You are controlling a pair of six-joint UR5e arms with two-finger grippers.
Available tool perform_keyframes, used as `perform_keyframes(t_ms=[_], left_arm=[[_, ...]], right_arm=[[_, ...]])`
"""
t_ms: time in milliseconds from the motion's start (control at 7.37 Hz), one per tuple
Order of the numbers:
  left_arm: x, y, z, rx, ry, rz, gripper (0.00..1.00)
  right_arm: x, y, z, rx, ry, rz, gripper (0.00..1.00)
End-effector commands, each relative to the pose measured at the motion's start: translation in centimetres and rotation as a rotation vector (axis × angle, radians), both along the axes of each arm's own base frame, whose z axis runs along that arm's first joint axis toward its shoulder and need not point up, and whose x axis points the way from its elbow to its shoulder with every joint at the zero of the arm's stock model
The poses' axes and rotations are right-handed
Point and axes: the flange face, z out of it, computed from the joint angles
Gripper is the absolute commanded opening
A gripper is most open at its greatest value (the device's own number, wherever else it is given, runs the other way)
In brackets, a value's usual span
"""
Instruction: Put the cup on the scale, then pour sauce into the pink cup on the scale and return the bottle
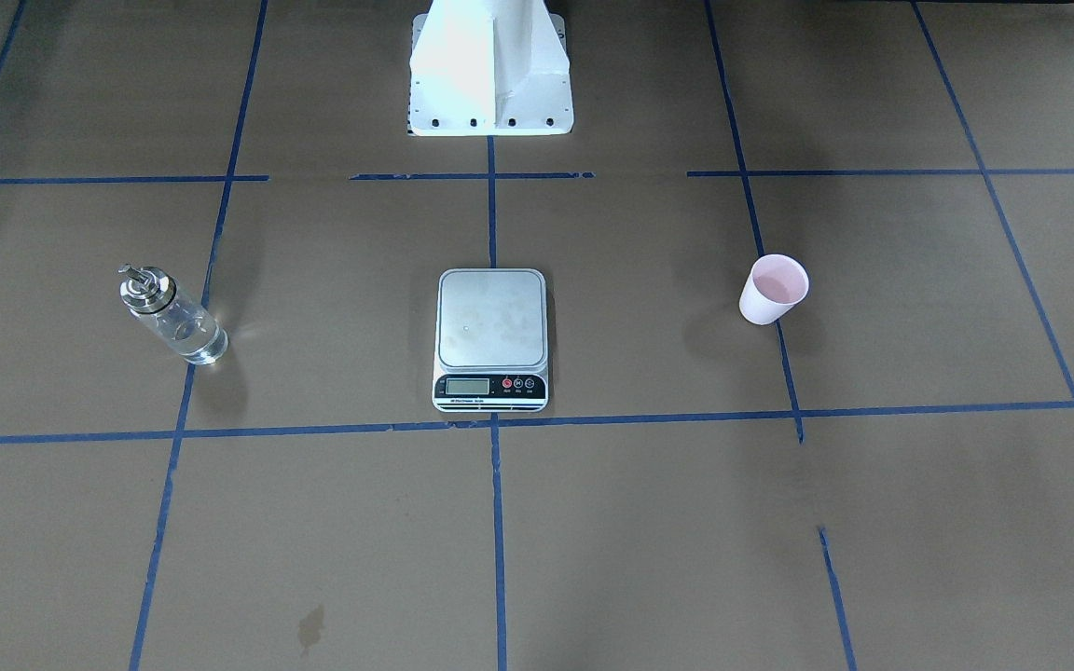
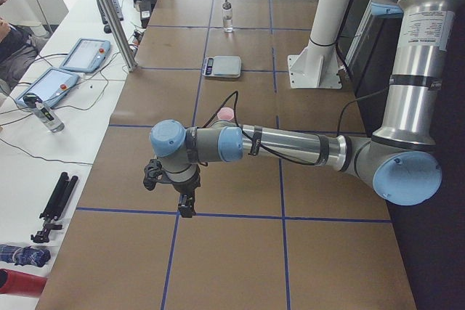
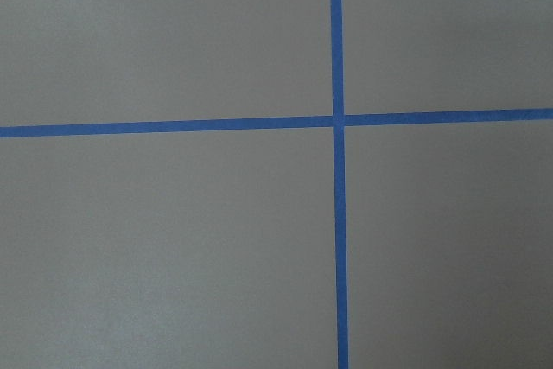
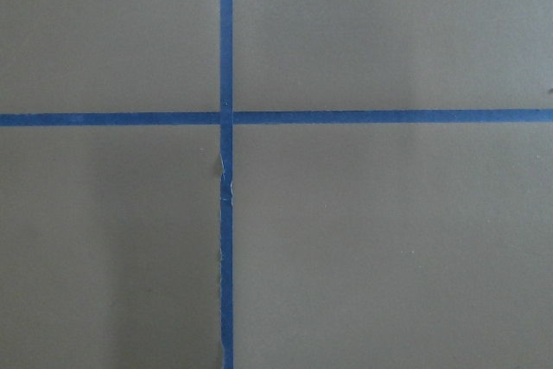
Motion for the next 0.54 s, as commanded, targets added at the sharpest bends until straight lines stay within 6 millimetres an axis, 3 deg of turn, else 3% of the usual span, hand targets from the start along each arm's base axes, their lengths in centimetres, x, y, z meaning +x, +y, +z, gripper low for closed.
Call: perform_keyframes(t_ms=[0,407], left_arm=[[0.0,-0.1,-0.2,0.005,0.001,0.0,1.0],[0.0,-0.1,-1.4,0.027,-0.002,-0.001,1.0]], right_arm=[[0.0,-0.1,-0.1,0.004,-0.003,0.0,1.0],[0.0,0.0,0.0,0.002,-0.003,0.002,1.0]])
